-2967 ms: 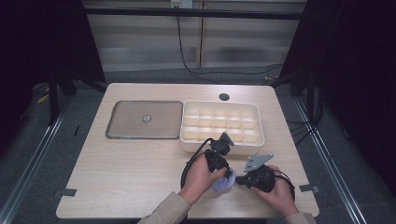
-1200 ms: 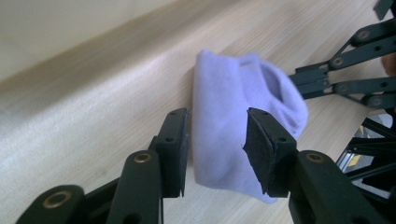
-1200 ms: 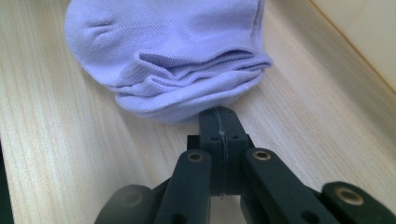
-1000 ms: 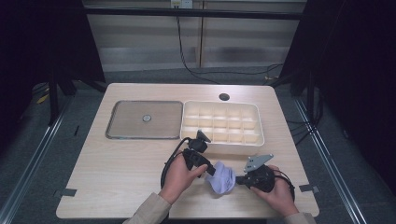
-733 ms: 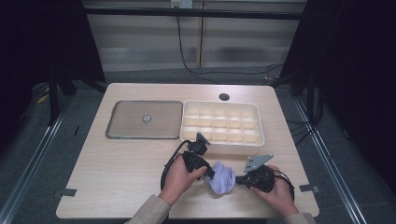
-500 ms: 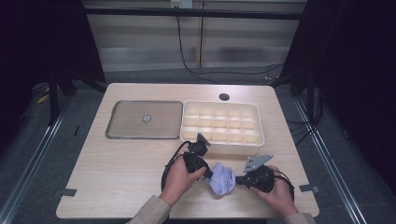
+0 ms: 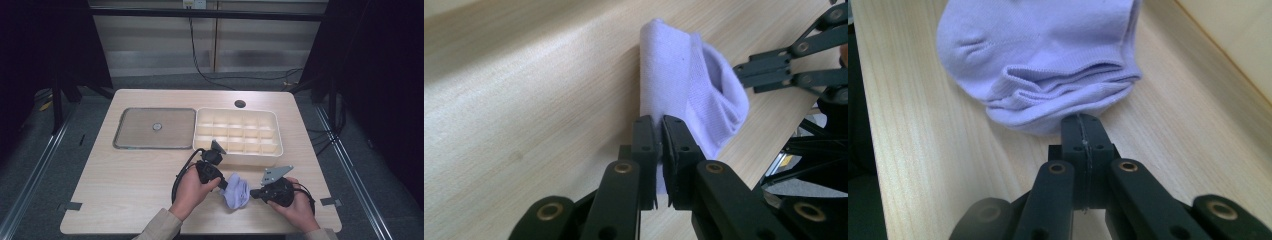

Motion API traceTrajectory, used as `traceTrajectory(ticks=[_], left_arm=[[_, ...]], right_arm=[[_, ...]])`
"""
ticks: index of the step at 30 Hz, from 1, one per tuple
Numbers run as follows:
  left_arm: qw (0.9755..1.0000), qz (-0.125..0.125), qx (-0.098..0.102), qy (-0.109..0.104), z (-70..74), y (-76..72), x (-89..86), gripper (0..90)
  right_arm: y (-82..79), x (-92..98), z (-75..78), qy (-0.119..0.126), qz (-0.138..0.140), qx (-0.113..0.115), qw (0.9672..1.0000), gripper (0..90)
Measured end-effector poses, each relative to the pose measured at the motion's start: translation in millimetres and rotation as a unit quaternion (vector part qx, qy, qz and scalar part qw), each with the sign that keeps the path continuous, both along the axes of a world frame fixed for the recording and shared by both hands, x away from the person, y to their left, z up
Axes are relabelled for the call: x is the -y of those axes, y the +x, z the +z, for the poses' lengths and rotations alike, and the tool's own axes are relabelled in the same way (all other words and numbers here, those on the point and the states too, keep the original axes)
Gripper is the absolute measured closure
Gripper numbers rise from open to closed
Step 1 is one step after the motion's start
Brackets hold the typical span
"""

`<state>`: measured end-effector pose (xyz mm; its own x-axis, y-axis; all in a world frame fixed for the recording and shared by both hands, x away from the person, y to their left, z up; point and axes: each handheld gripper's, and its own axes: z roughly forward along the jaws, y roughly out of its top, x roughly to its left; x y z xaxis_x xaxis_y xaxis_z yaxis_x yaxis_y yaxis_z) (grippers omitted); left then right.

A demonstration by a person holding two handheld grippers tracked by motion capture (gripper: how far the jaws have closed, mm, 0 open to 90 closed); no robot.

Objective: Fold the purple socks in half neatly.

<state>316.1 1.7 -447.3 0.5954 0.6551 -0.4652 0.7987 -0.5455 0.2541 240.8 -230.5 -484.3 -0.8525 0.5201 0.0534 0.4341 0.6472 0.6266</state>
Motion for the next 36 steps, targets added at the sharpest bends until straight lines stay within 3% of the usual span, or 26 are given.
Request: traceTrajectory(ticks=[10,36], left_arm=[[0.9999,-0.004,0.009,0.003,6.7,-2.2,0.9,84.7],[0.9995,-0.026,0.019,-0.001,16.4,-10.8,12.2,84.7]], right_arm=[[0.0,-4.8,1.2,0.013,-0.003,-0.002,0.9999,90.0],[2.0,-24.3,-2.2,-0.002,0.017,0.004,0.9998,90.0]])
